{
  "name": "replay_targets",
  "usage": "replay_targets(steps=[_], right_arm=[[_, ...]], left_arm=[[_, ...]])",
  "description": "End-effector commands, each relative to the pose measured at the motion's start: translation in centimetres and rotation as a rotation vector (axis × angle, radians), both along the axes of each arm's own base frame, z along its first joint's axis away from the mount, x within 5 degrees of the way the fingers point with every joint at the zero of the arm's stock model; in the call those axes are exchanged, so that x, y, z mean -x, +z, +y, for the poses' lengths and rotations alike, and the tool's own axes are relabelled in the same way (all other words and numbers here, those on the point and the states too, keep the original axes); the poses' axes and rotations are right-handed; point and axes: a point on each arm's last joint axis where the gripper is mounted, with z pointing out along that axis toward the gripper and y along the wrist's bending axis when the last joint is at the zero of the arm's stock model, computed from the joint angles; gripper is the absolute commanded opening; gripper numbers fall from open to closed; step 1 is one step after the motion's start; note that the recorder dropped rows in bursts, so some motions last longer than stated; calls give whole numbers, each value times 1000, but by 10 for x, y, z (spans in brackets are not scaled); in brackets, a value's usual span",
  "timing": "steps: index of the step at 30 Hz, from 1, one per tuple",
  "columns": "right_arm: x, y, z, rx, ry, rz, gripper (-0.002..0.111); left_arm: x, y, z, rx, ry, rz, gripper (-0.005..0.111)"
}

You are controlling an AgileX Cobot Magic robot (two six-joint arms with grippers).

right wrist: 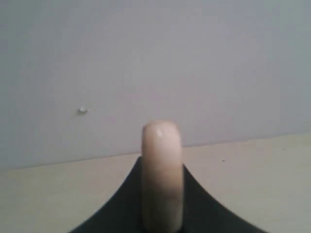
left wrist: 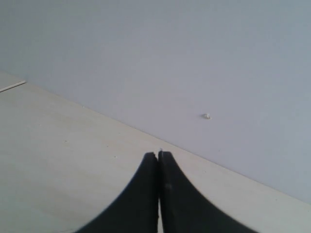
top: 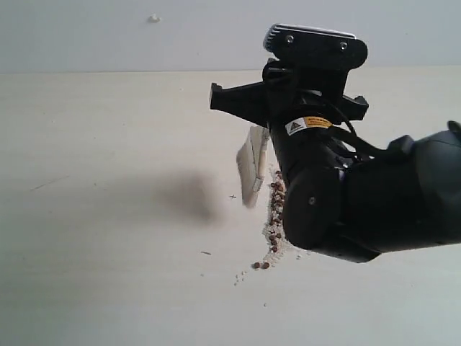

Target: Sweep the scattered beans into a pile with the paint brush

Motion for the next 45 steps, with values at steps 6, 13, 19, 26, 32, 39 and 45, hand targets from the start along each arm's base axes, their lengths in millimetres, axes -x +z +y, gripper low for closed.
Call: replay_targets(steps=[6, 13, 19, 26, 32, 39, 45], right_arm=[[45, 4, -20, -31, 340, 36, 0], [71, -9, -37, -115, 465, 66, 0], [85, -12, -26, -89, 668, 74, 0], [89, -29, -27, 72, 695, 211, 0], [85, -35, -34, 233, 636, 215, 0], [76, -32, -43, 377, 521, 128, 0], [74, -26, -43, 363, 498, 69, 0]], left_arm=[[0, -1, 0, 3, 5, -1, 0], [0, -1, 0, 3, 5, -1, 0], [0, -1, 0, 3, 5, -1, 0], [0, -1, 0, 3, 5, -1, 0], [0, -1, 0, 3, 5, -1, 0], [0, -1, 0, 3, 5, -1, 0], [0, -1, 0, 3, 5, -1, 0]])
